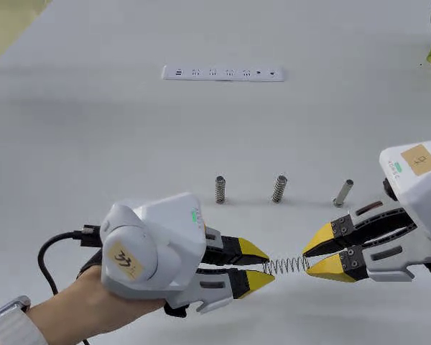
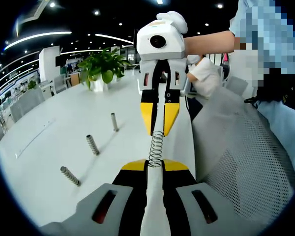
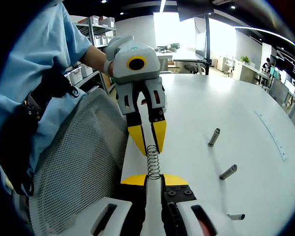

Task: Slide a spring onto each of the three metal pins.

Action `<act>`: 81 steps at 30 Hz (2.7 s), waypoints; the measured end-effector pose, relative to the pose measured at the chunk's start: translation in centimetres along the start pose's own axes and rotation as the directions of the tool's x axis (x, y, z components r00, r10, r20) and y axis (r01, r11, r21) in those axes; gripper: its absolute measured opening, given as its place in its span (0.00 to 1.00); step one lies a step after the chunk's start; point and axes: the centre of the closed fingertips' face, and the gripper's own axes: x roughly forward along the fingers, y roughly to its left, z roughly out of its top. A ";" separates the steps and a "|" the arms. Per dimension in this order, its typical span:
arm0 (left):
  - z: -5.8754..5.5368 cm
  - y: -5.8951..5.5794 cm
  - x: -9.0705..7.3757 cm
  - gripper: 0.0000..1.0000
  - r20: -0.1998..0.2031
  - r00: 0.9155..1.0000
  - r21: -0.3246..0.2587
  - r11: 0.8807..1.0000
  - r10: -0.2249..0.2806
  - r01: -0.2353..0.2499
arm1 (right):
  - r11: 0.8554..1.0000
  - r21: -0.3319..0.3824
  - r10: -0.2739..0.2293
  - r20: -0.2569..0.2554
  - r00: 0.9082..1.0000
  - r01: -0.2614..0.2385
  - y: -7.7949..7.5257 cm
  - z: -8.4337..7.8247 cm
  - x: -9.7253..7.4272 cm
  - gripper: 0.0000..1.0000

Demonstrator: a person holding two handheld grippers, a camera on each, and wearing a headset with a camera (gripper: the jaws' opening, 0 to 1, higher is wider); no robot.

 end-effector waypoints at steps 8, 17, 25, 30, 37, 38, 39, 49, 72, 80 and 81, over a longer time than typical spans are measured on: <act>-0.1 0.1 0.3 0.07 -0.004 1.000 -0.027 1.000 -0.003 0.003 | 1.000 -0.015 -0.012 -0.023 1.000 0.011 -0.2 0.1 -0.3 0.06; 0.1 0.0 0.7 0.07 -0.002 1.000 -0.034 0.999 -0.005 0.005 | 0.998 -0.056 -0.030 -0.031 0.999 0.028 -0.3 1.2 -1.0 0.06; 0.2 0.0 1.0 0.07 0.015 1.000 -0.073 0.997 -0.003 0.004 | 0.994 -0.104 -0.049 -0.027 0.998 0.046 -0.6 2.2 -1.2 0.06; 0.3 -0.1 1.2 0.07 0.020 1.000 -0.080 0.997 -0.006 0.008 | 0.991 -0.124 -0.051 -0.021 0.998 0.048 -0.4 2.8 -1.2 0.06; 0.6 0.1 1.5 0.07 0.036 0.999 -0.098 0.995 -0.003 0.007 | 0.987 -0.148 -0.061 -0.026 0.998 0.057 -0.6 3.0 -1.4 0.06; 0.6 0.1 1.5 0.07 0.038 0.999 -0.101 0.995 -0.002 0.006 | 0.986 -0.153 -0.064 -0.028 0.998 0.059 -0.6 3.0 -1.4 0.06; 0.6 0.2 1.5 0.07 0.037 0.999 -0.103 0.995 -0.001 0.005 | 0.986 -0.157 -0.065 -0.030 0.997 0.060 -0.6 3.0 -1.4 0.06; 0.7 0.3 1.7 0.07 0.048 0.999 -0.111 0.994 0.005 0.000 | 0.986 -0.151 -0.071 -0.041 0.997 0.064 -0.9 2.8 -1.6 0.06; 0.2 0.7 1.8 0.07 -0.014 1.000 -0.069 0.998 0.013 -0.014 | 0.979 -0.204 -0.020 -0.205 0.979 -0.023 -2.0 1.6 -1.2 0.26; 0.7 0.9 1.9 0.07 -0.012 1.000 -0.064 0.998 0.015 -0.016 | 0.973 -0.215 0.028 -0.233 0.972 -0.080 -2.2 2.1 -0.1 0.24; 0.7 0.9 1.9 0.07 -0.011 1.000 -0.062 0.998 0.016 -0.017 | 0.972 -0.216 0.038 -0.239 0.970 -0.091 -2.3 2.0 0.0 0.24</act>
